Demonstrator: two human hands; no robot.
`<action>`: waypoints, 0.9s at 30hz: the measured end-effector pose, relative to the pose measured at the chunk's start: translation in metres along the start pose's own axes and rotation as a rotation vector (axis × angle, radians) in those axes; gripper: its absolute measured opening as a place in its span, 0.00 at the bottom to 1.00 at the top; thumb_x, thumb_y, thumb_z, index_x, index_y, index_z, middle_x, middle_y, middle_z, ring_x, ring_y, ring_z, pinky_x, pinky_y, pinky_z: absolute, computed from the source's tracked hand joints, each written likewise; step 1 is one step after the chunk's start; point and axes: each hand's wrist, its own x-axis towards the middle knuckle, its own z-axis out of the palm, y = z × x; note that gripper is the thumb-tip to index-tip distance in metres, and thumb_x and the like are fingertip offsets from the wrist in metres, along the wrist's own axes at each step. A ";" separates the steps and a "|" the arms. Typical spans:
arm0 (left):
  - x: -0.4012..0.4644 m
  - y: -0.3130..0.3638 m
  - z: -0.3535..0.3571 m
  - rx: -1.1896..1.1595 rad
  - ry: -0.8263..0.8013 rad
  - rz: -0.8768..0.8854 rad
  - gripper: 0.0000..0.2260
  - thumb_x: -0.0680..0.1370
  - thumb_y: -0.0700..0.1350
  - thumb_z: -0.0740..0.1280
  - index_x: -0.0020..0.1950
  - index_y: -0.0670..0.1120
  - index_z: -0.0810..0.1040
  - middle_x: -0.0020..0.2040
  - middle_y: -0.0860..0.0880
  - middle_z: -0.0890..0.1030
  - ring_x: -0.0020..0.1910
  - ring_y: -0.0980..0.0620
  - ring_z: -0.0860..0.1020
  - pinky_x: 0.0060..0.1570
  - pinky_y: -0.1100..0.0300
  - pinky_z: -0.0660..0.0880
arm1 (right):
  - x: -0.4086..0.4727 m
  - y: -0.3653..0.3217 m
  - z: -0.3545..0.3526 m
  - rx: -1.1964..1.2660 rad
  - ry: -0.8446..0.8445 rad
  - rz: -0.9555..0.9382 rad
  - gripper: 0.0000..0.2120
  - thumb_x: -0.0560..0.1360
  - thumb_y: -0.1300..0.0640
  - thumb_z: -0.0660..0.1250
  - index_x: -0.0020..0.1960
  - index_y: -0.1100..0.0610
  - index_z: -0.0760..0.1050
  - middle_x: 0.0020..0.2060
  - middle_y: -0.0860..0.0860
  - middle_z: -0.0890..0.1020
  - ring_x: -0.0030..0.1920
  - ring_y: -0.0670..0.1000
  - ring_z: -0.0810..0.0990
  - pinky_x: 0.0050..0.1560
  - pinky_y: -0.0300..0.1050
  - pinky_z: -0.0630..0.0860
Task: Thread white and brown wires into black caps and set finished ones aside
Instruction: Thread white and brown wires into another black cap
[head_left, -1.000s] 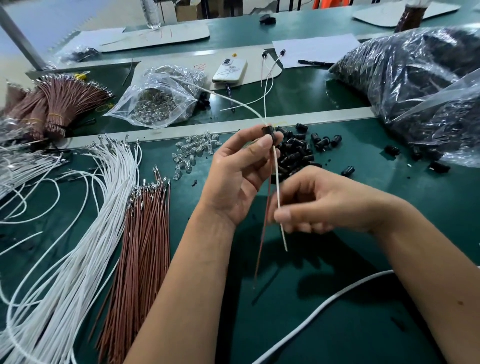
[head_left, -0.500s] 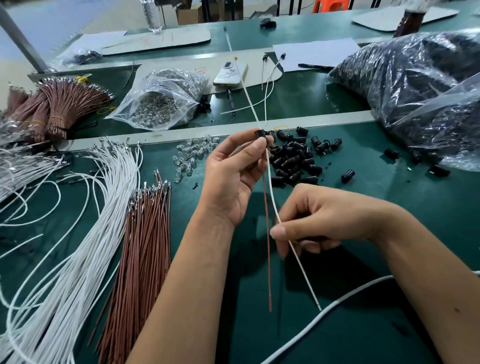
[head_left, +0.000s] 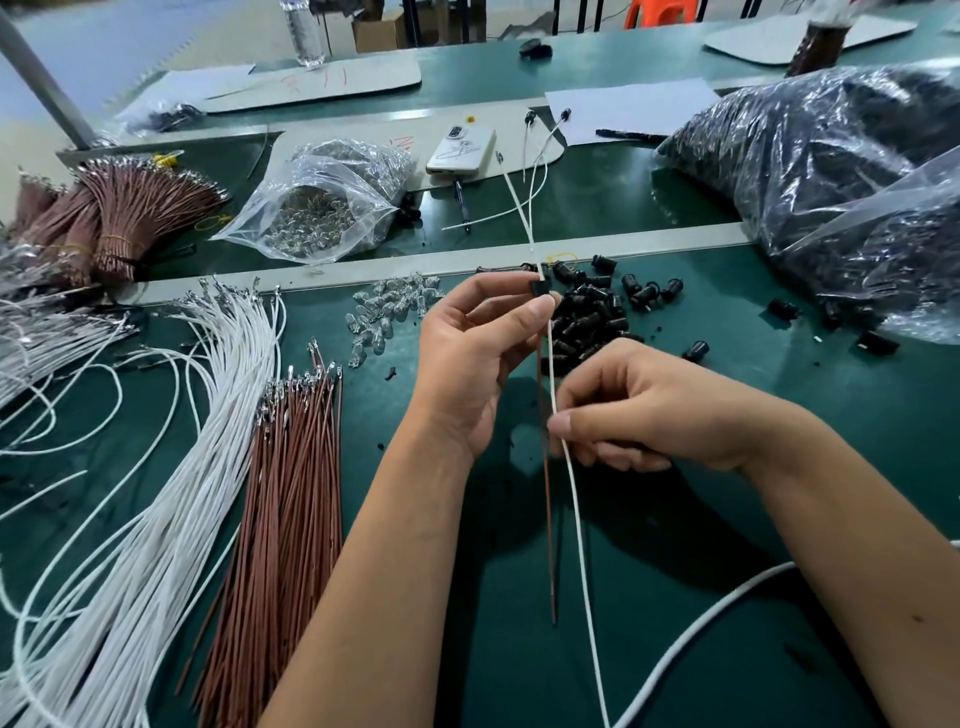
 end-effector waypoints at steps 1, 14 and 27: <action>0.000 0.000 0.000 0.025 -0.006 0.007 0.08 0.73 0.30 0.72 0.46 0.42 0.81 0.42 0.42 0.84 0.37 0.53 0.80 0.39 0.64 0.78 | -0.001 0.000 0.000 -0.021 -0.029 0.020 0.12 0.78 0.55 0.71 0.42 0.64 0.81 0.28 0.56 0.77 0.22 0.46 0.69 0.20 0.35 0.63; -0.001 -0.002 0.003 0.110 -0.054 0.014 0.06 0.70 0.38 0.73 0.46 0.44 0.81 0.44 0.43 0.86 0.38 0.48 0.80 0.40 0.57 0.79 | 0.011 0.001 0.007 0.198 0.397 -0.087 0.12 0.79 0.59 0.72 0.42 0.66 0.77 0.26 0.50 0.70 0.23 0.44 0.63 0.21 0.34 0.58; -0.002 -0.005 0.005 0.166 -0.068 0.000 0.08 0.69 0.39 0.75 0.46 0.44 0.82 0.44 0.41 0.85 0.42 0.46 0.81 0.51 0.48 0.78 | 0.012 -0.001 0.006 0.275 0.459 -0.173 0.18 0.73 0.50 0.73 0.45 0.68 0.79 0.25 0.47 0.69 0.24 0.44 0.63 0.22 0.34 0.58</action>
